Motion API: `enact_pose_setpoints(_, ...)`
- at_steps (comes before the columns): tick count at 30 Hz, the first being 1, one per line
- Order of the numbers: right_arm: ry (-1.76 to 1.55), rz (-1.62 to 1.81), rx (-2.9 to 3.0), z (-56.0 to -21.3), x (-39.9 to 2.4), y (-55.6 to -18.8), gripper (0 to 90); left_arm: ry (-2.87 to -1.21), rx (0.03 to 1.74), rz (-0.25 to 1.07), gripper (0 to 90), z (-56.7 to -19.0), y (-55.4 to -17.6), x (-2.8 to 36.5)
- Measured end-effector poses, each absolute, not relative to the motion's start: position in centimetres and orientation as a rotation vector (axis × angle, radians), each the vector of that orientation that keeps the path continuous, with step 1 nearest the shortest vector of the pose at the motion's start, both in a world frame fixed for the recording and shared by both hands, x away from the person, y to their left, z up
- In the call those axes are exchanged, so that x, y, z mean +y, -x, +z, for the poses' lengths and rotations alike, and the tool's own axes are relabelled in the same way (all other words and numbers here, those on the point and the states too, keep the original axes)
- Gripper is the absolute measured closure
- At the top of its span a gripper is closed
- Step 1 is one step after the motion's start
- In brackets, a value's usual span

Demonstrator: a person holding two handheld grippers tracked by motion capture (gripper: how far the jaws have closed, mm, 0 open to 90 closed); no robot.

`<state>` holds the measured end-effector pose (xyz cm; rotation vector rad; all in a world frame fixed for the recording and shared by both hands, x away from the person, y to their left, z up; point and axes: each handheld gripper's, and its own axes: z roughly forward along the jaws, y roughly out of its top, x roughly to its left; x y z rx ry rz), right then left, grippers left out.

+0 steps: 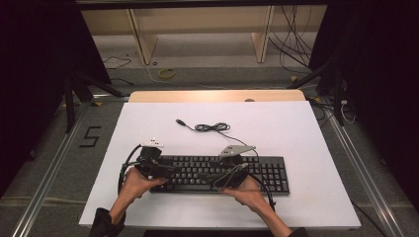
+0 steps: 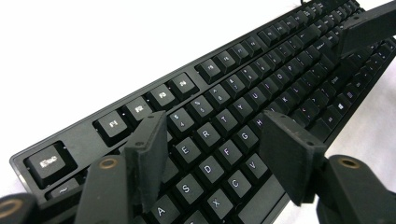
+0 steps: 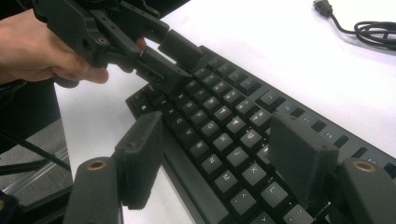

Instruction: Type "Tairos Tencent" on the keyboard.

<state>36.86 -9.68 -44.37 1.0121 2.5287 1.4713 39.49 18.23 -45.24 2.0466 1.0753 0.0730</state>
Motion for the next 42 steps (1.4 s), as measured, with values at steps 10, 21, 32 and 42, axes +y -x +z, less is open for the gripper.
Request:
enact_pose_setpoints(10,-1.017,1.444,2.531,-44.6,-9.4,-36.9,40.1,-2.027,1.064,0.069,36.1,-45.2,-39.1,18.4)
enact_pose_setpoints(21,-0.966,1.365,2.573,-45.1,-8.3,-36.6,58.6,-1.984,1.048,0.077,34.6,-45.3,-38.1,18.8)
enact_pose_setpoints(32,-0.923,1.25,2.623,-46.3,-6.8,-36.5,79.4,-1.922,1.037,0.094,33.1,-45.4,-37.1,19.3)
enact_pose_setpoints(42,-0.908,1.206,2.646,-46.9,-6.2,-36.8,90.0,-1.892,1.021,0.107,31.2,-45.6,-36.4,19.4)
